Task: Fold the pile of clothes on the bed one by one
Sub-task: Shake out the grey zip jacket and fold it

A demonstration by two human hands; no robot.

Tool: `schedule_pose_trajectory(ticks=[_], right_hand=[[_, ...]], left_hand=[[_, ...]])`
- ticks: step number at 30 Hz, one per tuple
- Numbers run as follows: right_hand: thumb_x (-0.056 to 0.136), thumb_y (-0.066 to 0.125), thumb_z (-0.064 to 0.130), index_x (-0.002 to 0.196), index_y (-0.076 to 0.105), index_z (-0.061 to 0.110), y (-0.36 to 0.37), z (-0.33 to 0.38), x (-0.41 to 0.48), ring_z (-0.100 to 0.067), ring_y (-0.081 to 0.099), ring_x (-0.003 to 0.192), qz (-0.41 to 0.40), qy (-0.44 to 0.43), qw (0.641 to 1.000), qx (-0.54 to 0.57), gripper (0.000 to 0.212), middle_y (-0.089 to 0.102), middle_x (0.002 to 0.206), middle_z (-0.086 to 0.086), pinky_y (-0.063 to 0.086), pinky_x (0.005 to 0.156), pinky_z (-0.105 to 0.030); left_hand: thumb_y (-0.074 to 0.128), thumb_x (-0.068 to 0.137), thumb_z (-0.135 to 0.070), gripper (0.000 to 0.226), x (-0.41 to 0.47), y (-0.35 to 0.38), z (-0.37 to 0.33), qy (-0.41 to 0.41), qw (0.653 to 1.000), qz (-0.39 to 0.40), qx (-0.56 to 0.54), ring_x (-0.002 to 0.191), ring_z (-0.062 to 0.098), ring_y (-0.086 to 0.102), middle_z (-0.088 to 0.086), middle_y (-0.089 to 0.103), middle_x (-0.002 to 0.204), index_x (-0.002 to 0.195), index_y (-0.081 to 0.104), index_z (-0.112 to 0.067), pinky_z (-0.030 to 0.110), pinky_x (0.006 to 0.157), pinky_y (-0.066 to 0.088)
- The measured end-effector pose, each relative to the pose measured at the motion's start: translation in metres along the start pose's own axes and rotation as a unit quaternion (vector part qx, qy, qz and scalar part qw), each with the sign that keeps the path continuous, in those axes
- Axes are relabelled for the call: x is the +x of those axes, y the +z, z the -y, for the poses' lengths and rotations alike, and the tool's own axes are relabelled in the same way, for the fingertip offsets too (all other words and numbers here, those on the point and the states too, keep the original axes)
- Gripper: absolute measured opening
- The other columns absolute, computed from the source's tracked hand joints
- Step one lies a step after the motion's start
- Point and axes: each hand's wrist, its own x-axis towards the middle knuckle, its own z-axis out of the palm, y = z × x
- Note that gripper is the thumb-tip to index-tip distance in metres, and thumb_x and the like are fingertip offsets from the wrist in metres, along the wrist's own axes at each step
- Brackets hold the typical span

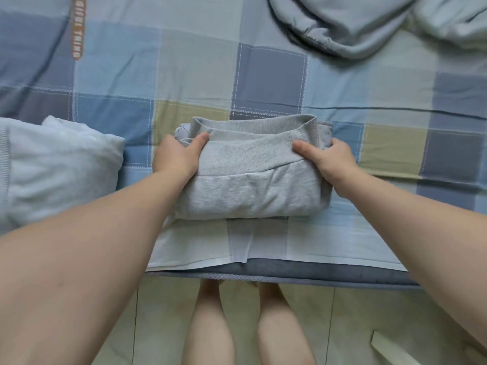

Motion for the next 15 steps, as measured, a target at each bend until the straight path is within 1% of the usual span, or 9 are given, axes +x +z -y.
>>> schedule_pose_trajectory(ticks=[1, 3, 5, 7, 9, 11, 12, 13, 15], right_hand=[[0.073, 0.088, 0.041, 0.106, 0.064, 0.018, -0.005, 0.009, -0.008, 0.001, 0.066, 0.082, 0.002, -0.005, 1.0, 0.004, 0.047, 0.071, 0.099, 0.008, 0.049, 0.064, -0.012], [0.074, 0.087, 0.04, 0.097, 0.067, 0.021, -0.016, 0.033, -0.029, -0.001, 0.069, 0.079, 0.002, -0.009, 1.0, 0.011, 0.036, 0.074, 0.097, 0.007, 0.051, 0.068, -0.016], [0.074, 0.086, 0.04, 0.095, 0.069, 0.02, -0.025, 0.061, -0.057, -0.002, 0.071, 0.077, 0.008, -0.02, 1.0, 0.0, 0.034, 0.075, 0.097, 0.005, 0.052, 0.071, -0.021], [0.076, 0.085, 0.037, 0.095, 0.069, 0.019, -0.031, 0.094, -0.084, -0.001, 0.071, 0.071, 0.026, -0.039, 0.999, -0.011, 0.031, 0.075, 0.096, 0.004, 0.052, 0.069, -0.022], [0.073, 0.086, 0.038, 0.1, 0.07, 0.016, -0.023, 0.135, -0.11, -0.004, 0.071, 0.074, 0.053, -0.07, 0.996, -0.034, 0.039, 0.076, 0.096, 0.002, 0.054, 0.07, -0.024], [0.061, 0.09, 0.048, 0.105, 0.072, 0.015, -0.001, 0.182, -0.134, -0.01, 0.073, 0.085, 0.085, -0.121, 0.986, -0.074, 0.057, 0.077, 0.096, 0.003, 0.056, 0.078, -0.029], [0.059, 0.09, 0.05, 0.101, 0.073, 0.015, 0.015, 0.206, -0.146, -0.011, 0.073, 0.086, 0.103, -0.149, 0.979, -0.093, 0.057, 0.078, 0.094, 0.004, 0.056, 0.08, -0.031], [0.061, 0.091, 0.048, 0.096, 0.073, 0.017, 0.035, 0.229, -0.155, -0.007, 0.072, 0.082, 0.121, -0.172, 0.972, -0.108, 0.05, 0.078, 0.09, 0.005, 0.056, 0.077, -0.028], [0.068, 0.089, 0.043, 0.088, 0.069, 0.02, 0.083, 0.271, -0.175, 0.004, 0.069, 0.071, 0.162, -0.216, 0.951, -0.149, 0.037, 0.075, 0.085, 0.006, 0.053, 0.068, -0.019]], left_hand=[[0.06, 0.085, -0.071, 0.076, -0.006, -0.009, -0.002, -0.001, 1.0, 0.009, -0.017, 0.117, 0.034, 0.057, 0.011, 0.061, 0.128, 0.124, 0.055, -0.007, 0.037, 0.086, 0.042], [0.06, 0.085, -0.07, 0.075, -0.025, -0.032, -0.005, -0.012, 0.998, 0.018, -0.062, 0.119, 0.032, 0.057, 0.01, 0.062, 0.129, 0.127, 0.055, -0.007, 0.038, 0.09, 0.043], [0.061, 0.086, -0.068, 0.072, -0.051, -0.062, -0.005, -0.023, 0.993, 0.015, -0.116, 0.116, 0.029, 0.058, 0.006, 0.063, 0.125, 0.127, 0.056, -0.008, 0.034, 0.088, 0.042], [0.063, 0.085, -0.067, 0.067, -0.075, -0.096, -0.001, -0.024, 0.986, -0.001, -0.162, 0.11, 0.026, 0.061, 0.003, 0.066, 0.116, 0.12, 0.061, -0.01, 0.031, 0.083, 0.041], [0.064, 0.083, -0.069, 0.066, -0.096, -0.133, 0.009, -0.031, 0.977, -0.036, -0.207, 0.104, 0.023, 0.064, 0.002, 0.07, 0.109, 0.115, 0.065, -0.011, 0.029, 0.08, 0.042], [0.064, 0.082, -0.071, 0.069, -0.112, -0.171, 0.024, -0.046, 0.96, -0.084, -0.264, 0.103, 0.023, 0.066, 0.005, 0.071, 0.107, 0.115, 0.065, -0.011, 0.03, 0.08, 0.045], [0.064, 0.082, -0.071, 0.07, -0.119, -0.19, 0.032, -0.059, 0.948, -0.11, -0.291, 0.104, 0.025, 0.065, 0.007, 0.07, 0.107, 0.114, 0.063, -0.009, 0.032, 0.082, 0.046], [0.063, 0.084, -0.07, 0.069, -0.125, -0.209, 0.042, -0.074, 0.936, -0.136, -0.316, 0.105, 0.025, 0.063, 0.006, 0.068, 0.108, 0.113, 0.06, -0.008, 0.033, 0.083, 0.045], [0.061, 0.088, -0.066, 0.062, -0.133, -0.24, 0.068, -0.113, 0.906, -0.192, -0.36, 0.106, 0.022, 0.057, 0.0, 0.06, 0.11, 0.115, 0.055, -0.01, 0.031, 0.083, 0.038]])
